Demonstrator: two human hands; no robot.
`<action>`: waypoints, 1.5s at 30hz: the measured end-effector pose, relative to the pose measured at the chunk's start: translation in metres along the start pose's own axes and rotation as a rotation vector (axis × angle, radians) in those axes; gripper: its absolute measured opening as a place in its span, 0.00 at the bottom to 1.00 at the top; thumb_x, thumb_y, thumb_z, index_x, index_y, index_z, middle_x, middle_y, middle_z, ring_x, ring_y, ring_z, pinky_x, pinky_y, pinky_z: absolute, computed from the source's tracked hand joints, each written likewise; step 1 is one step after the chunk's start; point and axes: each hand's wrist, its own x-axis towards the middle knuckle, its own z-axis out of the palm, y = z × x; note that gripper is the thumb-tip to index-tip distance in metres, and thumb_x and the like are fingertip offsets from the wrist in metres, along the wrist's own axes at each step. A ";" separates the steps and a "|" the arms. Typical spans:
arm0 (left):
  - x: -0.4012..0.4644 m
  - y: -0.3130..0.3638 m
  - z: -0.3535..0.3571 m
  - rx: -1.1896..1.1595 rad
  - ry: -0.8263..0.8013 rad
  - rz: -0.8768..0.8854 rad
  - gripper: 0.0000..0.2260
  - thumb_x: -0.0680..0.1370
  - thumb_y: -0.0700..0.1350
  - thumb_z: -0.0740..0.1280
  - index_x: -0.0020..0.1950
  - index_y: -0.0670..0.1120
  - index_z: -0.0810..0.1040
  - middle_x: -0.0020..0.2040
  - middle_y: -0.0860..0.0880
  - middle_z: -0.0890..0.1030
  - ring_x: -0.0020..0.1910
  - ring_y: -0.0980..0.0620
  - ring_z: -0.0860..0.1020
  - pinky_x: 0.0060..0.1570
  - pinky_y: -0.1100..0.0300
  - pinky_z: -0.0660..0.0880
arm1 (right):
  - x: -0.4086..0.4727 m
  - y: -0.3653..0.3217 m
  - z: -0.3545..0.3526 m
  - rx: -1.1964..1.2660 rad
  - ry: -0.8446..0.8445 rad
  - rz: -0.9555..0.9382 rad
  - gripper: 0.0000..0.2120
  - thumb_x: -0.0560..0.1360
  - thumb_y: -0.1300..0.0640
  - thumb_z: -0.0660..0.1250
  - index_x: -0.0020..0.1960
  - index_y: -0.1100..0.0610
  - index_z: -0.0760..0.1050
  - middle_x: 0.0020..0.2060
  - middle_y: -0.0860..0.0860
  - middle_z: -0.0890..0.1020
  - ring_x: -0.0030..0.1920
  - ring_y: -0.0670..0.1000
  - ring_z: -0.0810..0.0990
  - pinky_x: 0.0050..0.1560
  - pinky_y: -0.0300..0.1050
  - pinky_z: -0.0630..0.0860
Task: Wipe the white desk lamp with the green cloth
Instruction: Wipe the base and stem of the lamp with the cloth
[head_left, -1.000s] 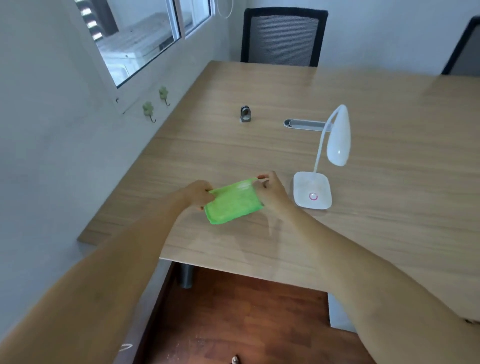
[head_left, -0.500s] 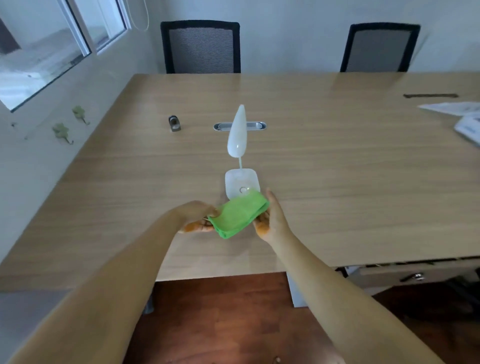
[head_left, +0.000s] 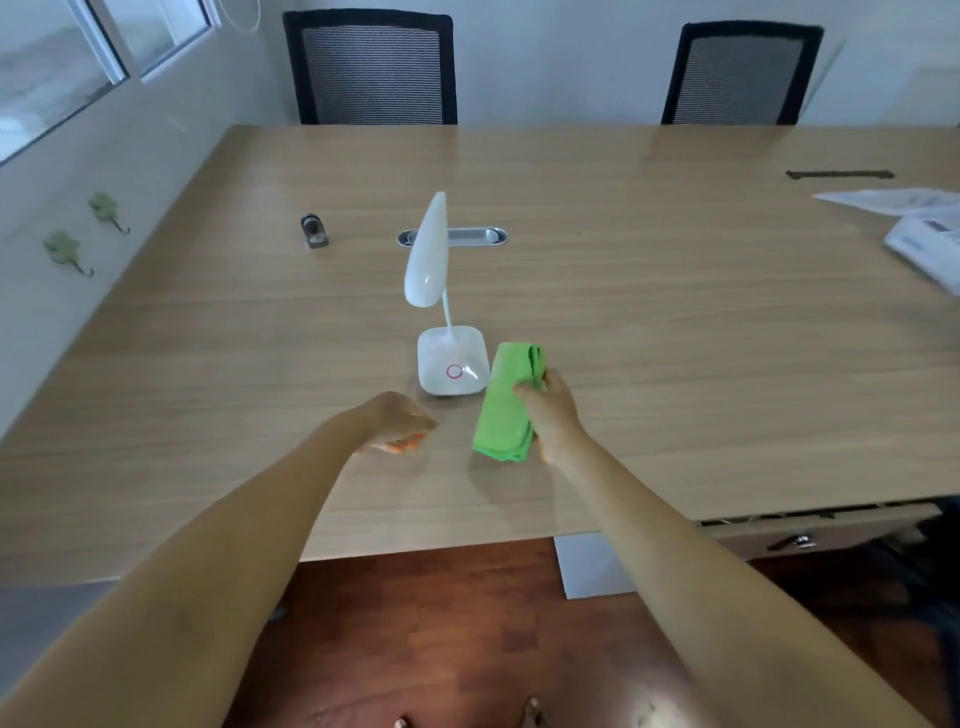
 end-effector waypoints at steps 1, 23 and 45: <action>0.006 -0.005 -0.007 0.197 0.105 0.043 0.14 0.76 0.50 0.66 0.56 0.41 0.77 0.52 0.45 0.79 0.49 0.46 0.78 0.52 0.57 0.76 | 0.008 -0.004 -0.006 -0.111 0.047 -0.063 0.10 0.73 0.64 0.62 0.52 0.54 0.73 0.46 0.54 0.78 0.51 0.60 0.80 0.49 0.52 0.79; 0.066 -0.023 -0.029 0.756 0.397 0.530 0.46 0.64 0.68 0.34 0.77 0.45 0.53 0.78 0.48 0.56 0.77 0.52 0.54 0.71 0.67 0.43 | 0.087 0.004 0.025 -1.138 -0.333 -0.753 0.28 0.68 0.70 0.60 0.67 0.54 0.71 0.68 0.53 0.74 0.68 0.54 0.72 0.69 0.51 0.69; 0.079 -0.022 -0.039 0.781 0.255 0.443 0.31 0.79 0.59 0.55 0.77 0.48 0.48 0.79 0.49 0.52 0.77 0.49 0.55 0.77 0.54 0.54 | 0.049 0.015 -0.001 -1.283 -0.421 -0.886 0.28 0.66 0.65 0.52 0.61 0.52 0.76 0.61 0.50 0.80 0.63 0.57 0.76 0.58 0.58 0.76</action>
